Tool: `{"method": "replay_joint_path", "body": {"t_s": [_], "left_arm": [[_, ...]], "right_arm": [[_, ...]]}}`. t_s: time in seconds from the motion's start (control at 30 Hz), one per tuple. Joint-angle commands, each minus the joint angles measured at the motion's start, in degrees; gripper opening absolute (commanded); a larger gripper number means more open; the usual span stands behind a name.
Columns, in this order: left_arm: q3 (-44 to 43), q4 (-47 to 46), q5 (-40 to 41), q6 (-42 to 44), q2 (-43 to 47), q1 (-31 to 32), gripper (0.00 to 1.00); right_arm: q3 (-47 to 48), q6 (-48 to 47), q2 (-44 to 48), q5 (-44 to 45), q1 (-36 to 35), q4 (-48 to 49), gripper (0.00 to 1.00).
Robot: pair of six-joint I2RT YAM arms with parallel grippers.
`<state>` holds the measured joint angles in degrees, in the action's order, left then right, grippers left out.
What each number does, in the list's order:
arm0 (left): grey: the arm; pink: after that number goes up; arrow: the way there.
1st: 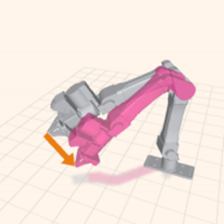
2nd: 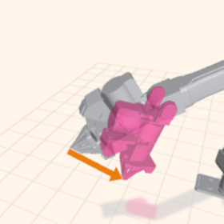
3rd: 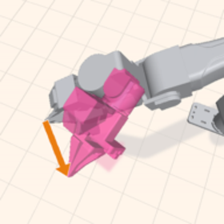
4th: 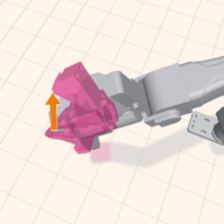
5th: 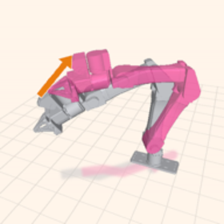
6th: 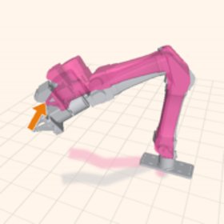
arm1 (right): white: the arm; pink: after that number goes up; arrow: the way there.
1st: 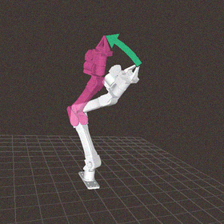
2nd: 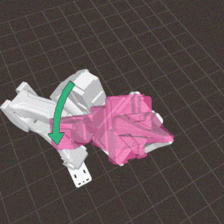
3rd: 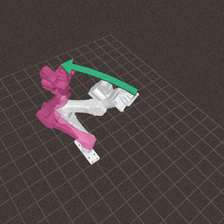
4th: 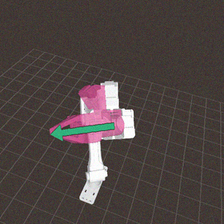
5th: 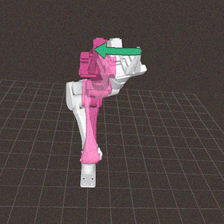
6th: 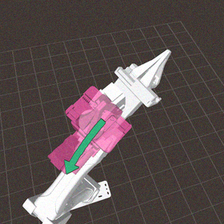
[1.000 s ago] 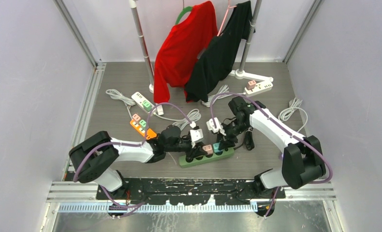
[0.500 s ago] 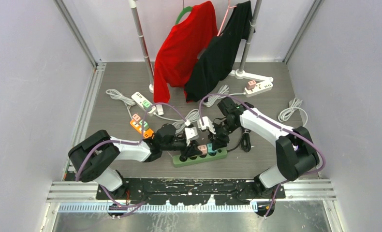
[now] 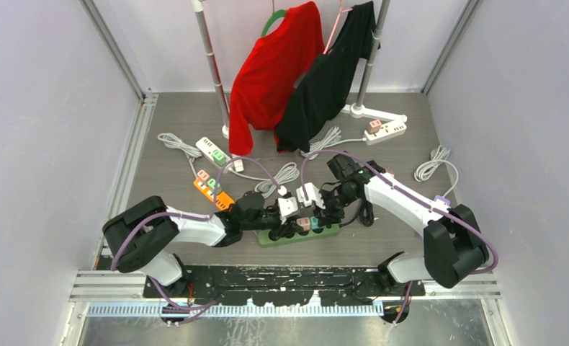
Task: Pull the plug off the socket
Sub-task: Remove the plug from the socket.
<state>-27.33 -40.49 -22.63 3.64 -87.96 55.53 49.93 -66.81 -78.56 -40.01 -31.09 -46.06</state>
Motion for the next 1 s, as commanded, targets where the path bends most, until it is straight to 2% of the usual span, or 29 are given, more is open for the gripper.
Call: {"method": "replay_joint_path", "body": {"t_s": [0.0,0.1,0.3,0.5,0.73,0.97], "left_arm": [[0.74,7.14,8.63,0.96,-5.92,1.42,0.0],[0.23,6.95,8.81,0.48,-8.07,1.79,0.0],[-0.8,7.77,7.67,-0.06,-9.41,1.84,0.0],[-0.55,8.03,7.49,-0.63,-9.45,1.79,0.0],[0.5,6.76,6.95,-1.31,-9.74,1.78,0.0],[-0.24,7.41,6.32,-1.18,-10.11,1.78,0.0]], "right_arm": [[1.35,9.14,5.11,-10.1,1.98,4.84,0.01],[1.33,6.74,6.2,-10.49,4.69,2.46,0.01],[0.52,-3.43,6.63,-13.9,4.39,-4.4,0.01],[2.09,-2.69,6.55,-14.86,3.77,-5.4,0.01],[1.97,-0.12,7.27,-16.16,8.17,-4.26,0.01],[0.35,-6.74,6.95,-15.9,5.01,-6.85,0.01]]}}
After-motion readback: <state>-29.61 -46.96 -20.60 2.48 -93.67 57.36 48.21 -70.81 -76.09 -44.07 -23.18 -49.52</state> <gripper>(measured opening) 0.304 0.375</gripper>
